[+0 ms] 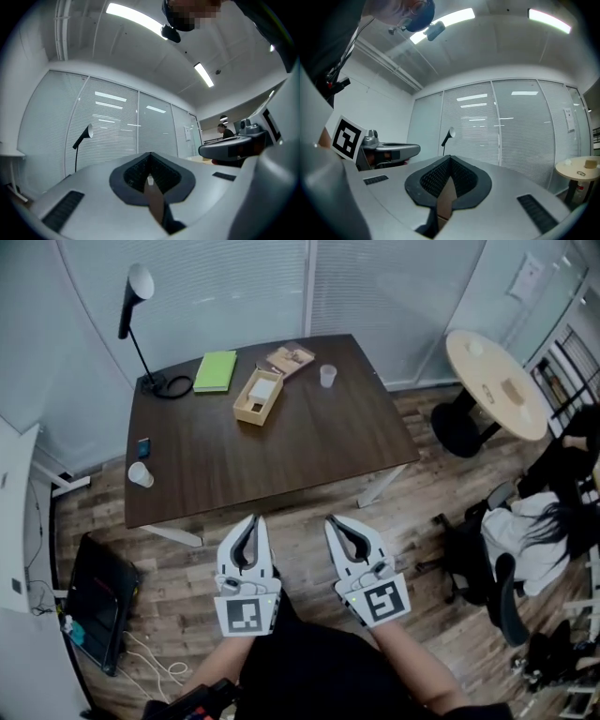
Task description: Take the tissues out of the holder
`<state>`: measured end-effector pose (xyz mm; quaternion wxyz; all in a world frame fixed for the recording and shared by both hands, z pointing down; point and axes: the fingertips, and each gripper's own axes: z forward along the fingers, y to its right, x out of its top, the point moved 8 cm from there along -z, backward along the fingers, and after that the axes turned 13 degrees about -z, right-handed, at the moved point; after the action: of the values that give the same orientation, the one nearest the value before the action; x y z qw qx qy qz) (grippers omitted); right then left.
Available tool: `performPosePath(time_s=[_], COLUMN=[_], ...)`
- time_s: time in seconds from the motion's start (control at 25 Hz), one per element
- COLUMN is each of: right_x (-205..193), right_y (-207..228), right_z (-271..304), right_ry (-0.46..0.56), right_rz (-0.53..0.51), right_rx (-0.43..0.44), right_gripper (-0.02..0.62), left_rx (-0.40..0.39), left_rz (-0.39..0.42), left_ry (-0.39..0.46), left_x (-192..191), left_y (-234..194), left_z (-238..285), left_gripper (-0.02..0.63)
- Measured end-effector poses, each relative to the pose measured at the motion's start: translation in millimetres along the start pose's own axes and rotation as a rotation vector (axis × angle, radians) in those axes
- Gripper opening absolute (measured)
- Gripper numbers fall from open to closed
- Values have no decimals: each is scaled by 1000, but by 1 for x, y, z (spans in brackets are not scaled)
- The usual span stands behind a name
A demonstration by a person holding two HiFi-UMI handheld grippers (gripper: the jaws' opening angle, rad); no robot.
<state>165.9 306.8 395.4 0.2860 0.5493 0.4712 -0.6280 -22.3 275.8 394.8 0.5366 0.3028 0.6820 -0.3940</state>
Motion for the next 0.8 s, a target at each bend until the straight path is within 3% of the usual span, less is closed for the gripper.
performPosePath(time_s=[0.2, 0.4, 0.56, 0.8], right_x=[-11, -12, -22, -36], right_y=[23, 40, 45, 62], right_z=[115, 202, 249, 291], right_ry=[-41, -62, -92, -121], right_rz=[33, 76, 84, 108], right_rx=[59, 55, 75, 44], right_gripper=[3, 3, 3, 3], left_rx=[-46, -66, -65, -65], left_rz=[-61, -63, -28, -113], left_ry=[-54, -83, -114, -119], left_x=[0, 7, 5, -3], left_y=[-56, -108, -140, -174], left_z=[83, 147, 179, 215], left_gripper=[-5, -5, -5, -5])
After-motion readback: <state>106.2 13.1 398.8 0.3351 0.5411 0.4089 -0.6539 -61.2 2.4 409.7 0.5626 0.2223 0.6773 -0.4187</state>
